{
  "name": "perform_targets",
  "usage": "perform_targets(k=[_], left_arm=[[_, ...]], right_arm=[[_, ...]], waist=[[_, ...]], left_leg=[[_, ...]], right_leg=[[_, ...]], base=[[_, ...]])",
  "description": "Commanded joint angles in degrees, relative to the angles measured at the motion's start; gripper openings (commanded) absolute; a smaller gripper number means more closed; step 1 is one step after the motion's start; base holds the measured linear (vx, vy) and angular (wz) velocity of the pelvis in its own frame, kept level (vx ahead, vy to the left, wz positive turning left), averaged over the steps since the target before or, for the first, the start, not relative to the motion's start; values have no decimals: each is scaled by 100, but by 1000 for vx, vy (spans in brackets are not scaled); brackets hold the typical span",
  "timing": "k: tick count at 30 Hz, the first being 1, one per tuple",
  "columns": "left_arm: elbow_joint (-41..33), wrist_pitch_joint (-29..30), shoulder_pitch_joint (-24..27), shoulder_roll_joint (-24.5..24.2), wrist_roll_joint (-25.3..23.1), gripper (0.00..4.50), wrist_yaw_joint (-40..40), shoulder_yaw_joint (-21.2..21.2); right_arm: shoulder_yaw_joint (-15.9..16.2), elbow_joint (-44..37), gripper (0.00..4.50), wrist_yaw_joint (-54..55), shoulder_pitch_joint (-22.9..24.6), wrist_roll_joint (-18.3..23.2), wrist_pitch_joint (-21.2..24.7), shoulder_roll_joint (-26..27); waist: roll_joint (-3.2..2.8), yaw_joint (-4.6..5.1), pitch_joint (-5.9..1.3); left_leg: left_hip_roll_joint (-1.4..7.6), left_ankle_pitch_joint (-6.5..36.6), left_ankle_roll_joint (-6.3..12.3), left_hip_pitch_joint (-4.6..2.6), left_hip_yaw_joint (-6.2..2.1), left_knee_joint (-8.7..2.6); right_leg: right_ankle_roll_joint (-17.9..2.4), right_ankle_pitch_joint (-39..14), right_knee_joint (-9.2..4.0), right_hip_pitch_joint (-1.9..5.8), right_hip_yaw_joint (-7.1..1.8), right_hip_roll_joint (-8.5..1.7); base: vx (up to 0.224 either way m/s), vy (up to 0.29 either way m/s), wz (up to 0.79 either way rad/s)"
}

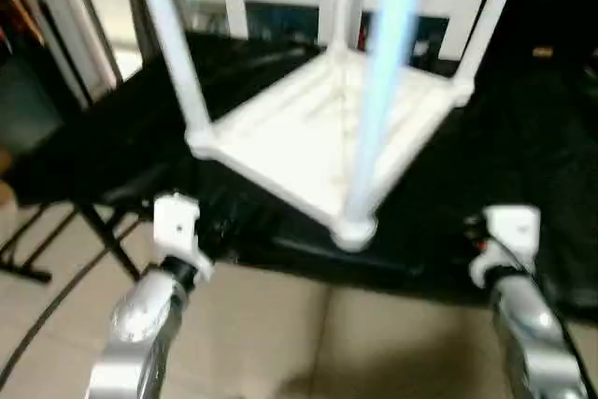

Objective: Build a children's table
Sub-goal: Rotate leg to tighten, then flip table

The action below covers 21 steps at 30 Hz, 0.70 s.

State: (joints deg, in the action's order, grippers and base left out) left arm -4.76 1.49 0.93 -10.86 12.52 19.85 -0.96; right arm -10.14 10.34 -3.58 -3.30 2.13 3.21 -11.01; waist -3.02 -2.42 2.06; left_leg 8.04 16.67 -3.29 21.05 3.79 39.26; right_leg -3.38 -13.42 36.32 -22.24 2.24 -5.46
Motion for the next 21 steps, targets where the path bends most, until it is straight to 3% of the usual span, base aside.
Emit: perform_targets(k=[1, 2, 3, 4, 6, 7, 9, 10, 12, 13, 14, 15, 16, 19, 21], left_arm=[[53, 56, -79, 27, -43, 145, -21, -17], [69, 47, -142, 49, -1, 145, 14, -6], [71, 42, -175, 67, 40, 145, 28, 7], [102, 50, -223, 71, 36, 145, 18, 25], [155, 42, -288, 92, 133, 145, 94, 27], [173, 57, -310, 108, 208, 145, 146, 16], [204, 66, -319, 107, 309, 145, 230, -27], [209, 76, -318, 102, 311, 148, 234, -31], [249, 162, -318, 49, 289, 149, 263, -44], [282, 333, -329, 3, 306, 165, 311, -35], [303, 391, -339, -2, 296, 175, 295, -36], [309, 403, -344, 16, 379, 181, 368, -34], [306, 412, -352, 30, 436, 181, 423, -18], [297, 420, -353, 12, 462, 209, 495, 20], [257, 458, -329, -34, 542, 230, 676, 106]], right_arm=[[-132, 85, 389, 26, -104, 41, -45, -191], [-146, 191, 389, -194, -106, 109, -19, -347], [-126, 294, 389, -457, -103, 165, 66, -475], [-44, 415, 389, -745, -81, 113, 63, -683], [48, 458, 389, -1528, 40, 282, 191, -1030], [57, 412, 389, -1902, 105, 455, 316, -1137], [230, 333, 389, -2498, 312, 397, 220, -1561], [237, 325, 406, -2553, 330, 399, 208, -1606], [214, 174, 423, -2874, 420, 537, 205, -1851], [81, -388, 423, -3436, 474, 1245, 552, -1946], [89, -639, 433, -3710, 505, 1509, 664, -2001], [125, -921, 443, -3944, 533, 1753, 845, -2070], [265, -1454, 443, -4463, 594, 2171, 1219, -2281], [405, -1783, 450, -4864, 620, 2439, 1486, -2452], [666, -1910, 450, -5119, 494, 2340, 1540, -2572]], waist=[[-158, 81, -242], [-92, 108, -233], [-45, 101, -223], [-7, 100, -200], [24, 83, -199], [79, 85, -213], [119, 59, -246], [147, 66, -252], [145, 67, -283], [114, 47, -269], [139, 49, -263], [147, 61, -244], [166, 53, -233], [149, 26, -235], [182, -2, -246]], left_leg=[[588, 739, 309, -211, -301, -950], [501, 621, 67, -214, -238, -894], [381, 826, -127, -189, -109, -890], [340, 1292, -246, -173, -3, -925], [318, 1624, -271, -174, 75, -930], [296, 1646, -128, -121, 149, -928], [317, 1212, 234, -90, 230, -888], [305, 835, 401, -5, 250, -868], [305, 443, 588, 47, 243, -823], [310, 322, 744, 16, 274, -798], [328, 334, 920, 37, 285, -783], [341, 402, 998, 64, 296, -806], [347, 521, 1034, 47, 302, -814], [392, 446, 1048, 4, 329, -816], [405, 328, 1015, 8, 355, -819]], right_leg=[[-484, 74, -75, 43, 76, 169], [-429, 304, -194, 92, 47, 88], [-397, 314, -292, 160, 15, 24], [-317, 104, -362, 190, -23, -36], [-274, -139, -431, 210, -55, -104], [-244, -288, -470, 278, -87, -178], [-299, -150, -513, 281, -119, -225], [-386, 84, -494, 325, -140, -259], [-439, 321, -453, 354, -139, -270], [-535, 311, -467, 295, -149, -263], [-620, 280, -464, 332, -179, -290], [-632, 56, -493, 337, -177, -294], [-636, -199, -522, 343, -189, -304], [-712, -335, -546, 286, -204, -302], [-793, -338, -540, 271, -195, -276]], base=[[-41, 233, 12], [-41, 233, 12], [-36, 187, 10], [-35, 135, 13], [-29, 106, 11], [0, 0, 0], [0, 0, 0], [0, 0, 0], [0, 0, 0], [0, 0, 0], [0, 0, 0], [-10, -52, -8], [-11, -54, -5], [-1, -35, -2], [0, 0, 0]])
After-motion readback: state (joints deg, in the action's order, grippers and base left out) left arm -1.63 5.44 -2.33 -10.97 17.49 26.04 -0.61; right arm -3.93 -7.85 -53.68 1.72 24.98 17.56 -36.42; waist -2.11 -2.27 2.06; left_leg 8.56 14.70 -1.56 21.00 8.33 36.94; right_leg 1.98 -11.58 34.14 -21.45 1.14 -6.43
